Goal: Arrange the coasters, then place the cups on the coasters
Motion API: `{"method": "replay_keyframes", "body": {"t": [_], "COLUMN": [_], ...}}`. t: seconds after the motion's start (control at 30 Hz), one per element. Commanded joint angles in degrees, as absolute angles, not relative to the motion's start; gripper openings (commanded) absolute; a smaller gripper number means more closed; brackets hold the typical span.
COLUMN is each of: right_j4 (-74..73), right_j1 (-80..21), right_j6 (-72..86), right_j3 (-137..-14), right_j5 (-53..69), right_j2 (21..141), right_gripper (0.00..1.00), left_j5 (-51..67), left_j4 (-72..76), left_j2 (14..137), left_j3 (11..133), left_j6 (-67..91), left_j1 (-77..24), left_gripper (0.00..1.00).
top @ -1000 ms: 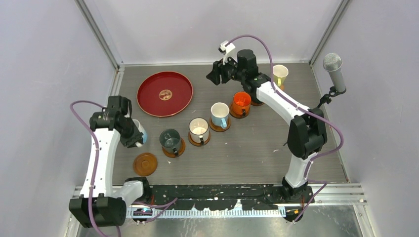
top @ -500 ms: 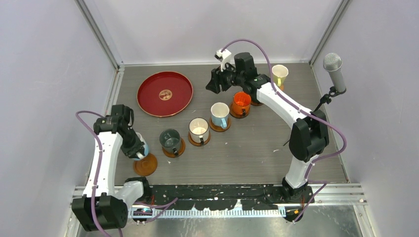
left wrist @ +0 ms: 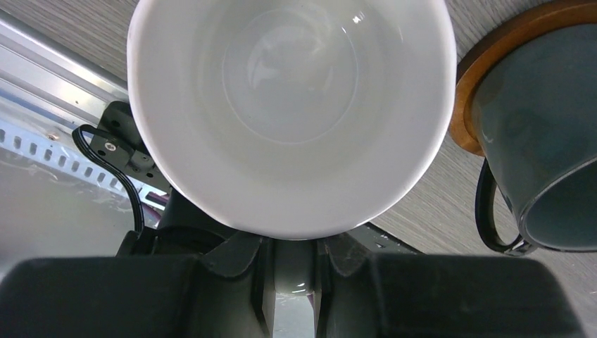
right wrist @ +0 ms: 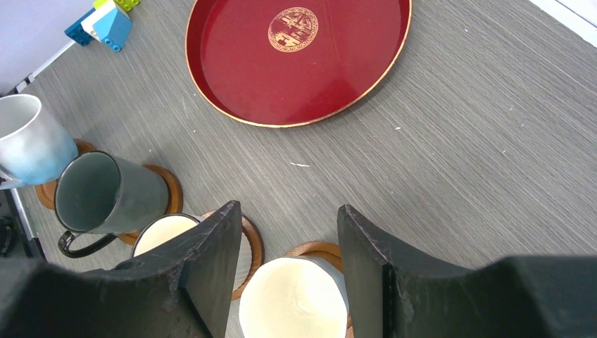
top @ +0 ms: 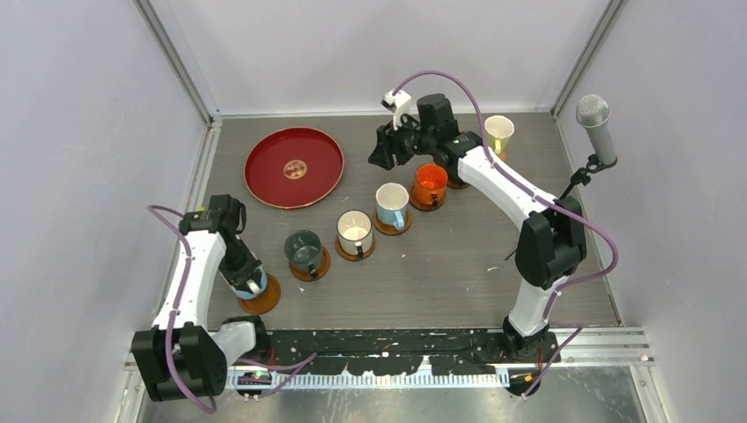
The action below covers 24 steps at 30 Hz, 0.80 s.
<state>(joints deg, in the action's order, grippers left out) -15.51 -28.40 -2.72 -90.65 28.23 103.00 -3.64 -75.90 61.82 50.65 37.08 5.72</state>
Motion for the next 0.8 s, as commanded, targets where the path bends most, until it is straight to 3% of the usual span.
{"method": "replay_keyframes", "body": {"t": [0.0, 0.13, 0.33, 0.77], "right_j4": [-14.44, -14.4, -14.37, -14.34], "right_j1": [-28.49, -28.56, -28.51, -28.51], "right_j6": [-3.95, -4.13, -4.44, -4.92], "right_j3": [-93.38, -93.5, -93.39, -93.78], "right_j5": [28.66, 28.45, 27.87, 26.68], "right_j2": [100.45, 100.58, 100.39, 100.45], "right_gripper": [0.57, 0.57, 0.57, 0.57], "left_j5": [-6.17, -6.88, -5.98, -2.87], "left_j4": [-73.29, -72.13, -70.91, -75.31], "left_j2": [62.95, 64.72, 66.76, 67.6], "left_j3": [50.89, 50.18, 49.18, 49.77], "left_j6": [39.28, 40.21, 40.74, 38.97], "left_j1": [6.04, 6.01, 5.96, 5.28], "left_gripper": [0.0, 0.0, 0.08, 0.53]}}
